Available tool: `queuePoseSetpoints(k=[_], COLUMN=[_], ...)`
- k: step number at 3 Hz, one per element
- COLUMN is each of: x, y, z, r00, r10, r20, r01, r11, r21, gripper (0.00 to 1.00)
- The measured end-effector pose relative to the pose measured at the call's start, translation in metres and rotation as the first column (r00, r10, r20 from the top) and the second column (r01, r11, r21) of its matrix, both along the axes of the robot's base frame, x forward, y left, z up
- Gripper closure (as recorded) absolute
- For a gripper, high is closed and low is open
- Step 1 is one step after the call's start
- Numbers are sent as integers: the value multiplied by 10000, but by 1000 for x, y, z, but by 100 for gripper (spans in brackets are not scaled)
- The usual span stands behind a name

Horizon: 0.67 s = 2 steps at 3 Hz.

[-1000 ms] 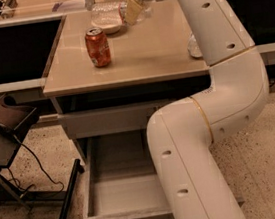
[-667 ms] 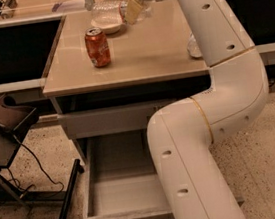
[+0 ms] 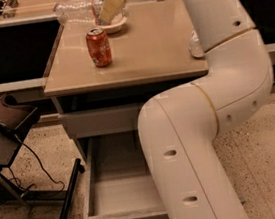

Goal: Place water bottle into middle drawer

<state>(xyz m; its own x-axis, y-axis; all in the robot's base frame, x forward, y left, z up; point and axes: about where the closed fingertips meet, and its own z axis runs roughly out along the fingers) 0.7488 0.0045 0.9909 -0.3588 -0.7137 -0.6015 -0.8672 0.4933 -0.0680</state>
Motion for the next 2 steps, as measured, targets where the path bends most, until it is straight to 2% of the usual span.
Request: queuePoseSetpoints(k=[1,2], x=[-45,-42], y=[38,50], z=[12,5], r00=[9809,9767], r10=[1657,1778], r20=[-1021,-1202], r01=[-1546,-1597], r11=[9820,9762], r21=[1085,1471], gripper=[100,100])
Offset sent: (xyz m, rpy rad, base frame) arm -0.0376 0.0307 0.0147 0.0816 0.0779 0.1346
